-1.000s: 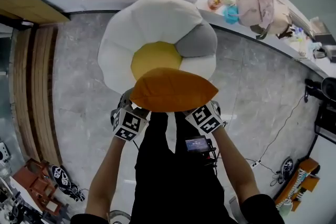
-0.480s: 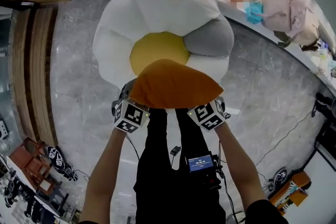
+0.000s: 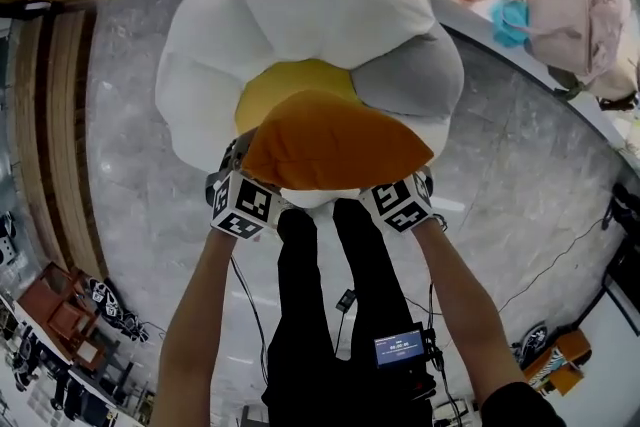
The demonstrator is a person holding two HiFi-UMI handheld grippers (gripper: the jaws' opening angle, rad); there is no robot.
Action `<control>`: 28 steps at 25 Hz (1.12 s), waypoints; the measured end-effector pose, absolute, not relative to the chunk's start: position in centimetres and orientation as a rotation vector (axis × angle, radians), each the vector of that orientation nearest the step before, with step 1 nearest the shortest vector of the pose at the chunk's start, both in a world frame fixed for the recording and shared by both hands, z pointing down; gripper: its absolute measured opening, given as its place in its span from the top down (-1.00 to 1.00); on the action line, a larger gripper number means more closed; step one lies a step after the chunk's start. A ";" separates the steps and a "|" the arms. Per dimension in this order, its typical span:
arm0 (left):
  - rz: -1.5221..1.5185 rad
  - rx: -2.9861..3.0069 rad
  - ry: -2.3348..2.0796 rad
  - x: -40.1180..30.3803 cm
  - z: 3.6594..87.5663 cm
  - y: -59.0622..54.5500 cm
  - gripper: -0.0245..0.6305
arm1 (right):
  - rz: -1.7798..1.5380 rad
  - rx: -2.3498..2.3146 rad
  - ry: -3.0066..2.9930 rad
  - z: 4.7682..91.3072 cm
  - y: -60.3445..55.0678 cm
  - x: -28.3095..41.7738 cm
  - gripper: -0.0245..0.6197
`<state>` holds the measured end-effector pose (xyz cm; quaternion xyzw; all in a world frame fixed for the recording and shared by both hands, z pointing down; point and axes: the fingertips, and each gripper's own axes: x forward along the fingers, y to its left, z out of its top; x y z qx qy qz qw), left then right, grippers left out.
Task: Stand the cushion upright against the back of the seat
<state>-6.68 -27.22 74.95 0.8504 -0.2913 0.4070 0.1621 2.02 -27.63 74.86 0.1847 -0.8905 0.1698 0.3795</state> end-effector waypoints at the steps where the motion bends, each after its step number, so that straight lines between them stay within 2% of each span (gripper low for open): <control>1: 1.175 2.414 -0.838 -6.8 76.0 -27.6 0.19 | 0.424 0.467 -2.271 75.9 -28.1 2.0 0.23; 15: 1.307 2.303 -1.075 -7.1 87.6 -32.9 0.19 | 0.243 0.449 -2.248 88.4 -33.5 1.6 0.26; 28: 1.408 2.252 -0.882 -8.8 95.0 -35.0 0.17 | 0.371 0.514 -2.160 95.0 -35.0 0.4 0.26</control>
